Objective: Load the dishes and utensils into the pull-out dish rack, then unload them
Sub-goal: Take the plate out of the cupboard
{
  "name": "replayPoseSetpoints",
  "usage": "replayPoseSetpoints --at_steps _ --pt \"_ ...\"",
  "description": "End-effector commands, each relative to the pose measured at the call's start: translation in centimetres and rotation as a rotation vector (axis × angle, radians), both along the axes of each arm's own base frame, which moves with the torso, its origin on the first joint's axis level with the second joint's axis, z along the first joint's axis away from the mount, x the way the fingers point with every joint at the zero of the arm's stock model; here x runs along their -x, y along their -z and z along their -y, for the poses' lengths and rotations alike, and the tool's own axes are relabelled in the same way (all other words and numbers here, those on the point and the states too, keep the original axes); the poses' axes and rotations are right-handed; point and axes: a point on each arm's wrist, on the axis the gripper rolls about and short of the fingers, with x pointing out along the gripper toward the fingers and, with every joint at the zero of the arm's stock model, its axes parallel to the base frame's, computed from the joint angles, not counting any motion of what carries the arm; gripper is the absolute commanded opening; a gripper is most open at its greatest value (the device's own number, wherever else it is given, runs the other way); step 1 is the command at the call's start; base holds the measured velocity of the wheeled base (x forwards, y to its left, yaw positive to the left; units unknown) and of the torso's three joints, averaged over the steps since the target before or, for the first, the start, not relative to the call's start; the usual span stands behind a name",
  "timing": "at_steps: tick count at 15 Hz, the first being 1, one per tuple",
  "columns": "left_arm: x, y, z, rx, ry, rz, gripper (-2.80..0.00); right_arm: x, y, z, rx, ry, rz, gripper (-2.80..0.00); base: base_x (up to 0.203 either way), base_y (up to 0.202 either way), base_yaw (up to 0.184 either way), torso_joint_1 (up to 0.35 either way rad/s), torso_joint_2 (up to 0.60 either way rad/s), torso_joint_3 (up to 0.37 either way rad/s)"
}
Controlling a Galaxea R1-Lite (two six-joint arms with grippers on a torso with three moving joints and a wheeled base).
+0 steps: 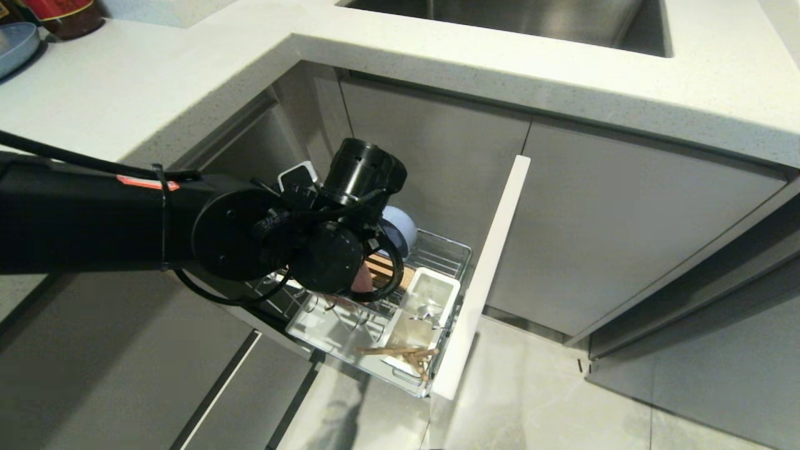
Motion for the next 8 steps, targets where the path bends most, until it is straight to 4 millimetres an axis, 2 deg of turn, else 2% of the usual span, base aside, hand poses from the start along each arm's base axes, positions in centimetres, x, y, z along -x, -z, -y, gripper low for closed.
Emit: replayPoseSetpoints --at_steps 1,5,8 --pt "0.9 -1.4 -0.4 0.032 0.005 0.033 -2.80 0.0 0.0 0.0 0.000 0.000 0.005 -2.80 0.000 0.000 0.000 0.000 0.00 0.000" --pt "3.3 -4.1 -0.8 0.086 0.048 0.088 -2.80 0.0 0.0 0.0 0.000 0.000 0.005 -2.80 0.000 0.000 0.000 0.000 0.00 0.000" --pt "5.8 -6.6 -1.4 0.132 0.101 0.136 -2.80 0.0 0.0 0.0 0.000 0.001 0.005 -2.80 0.000 0.000 0.000 0.000 0.00 0.000"
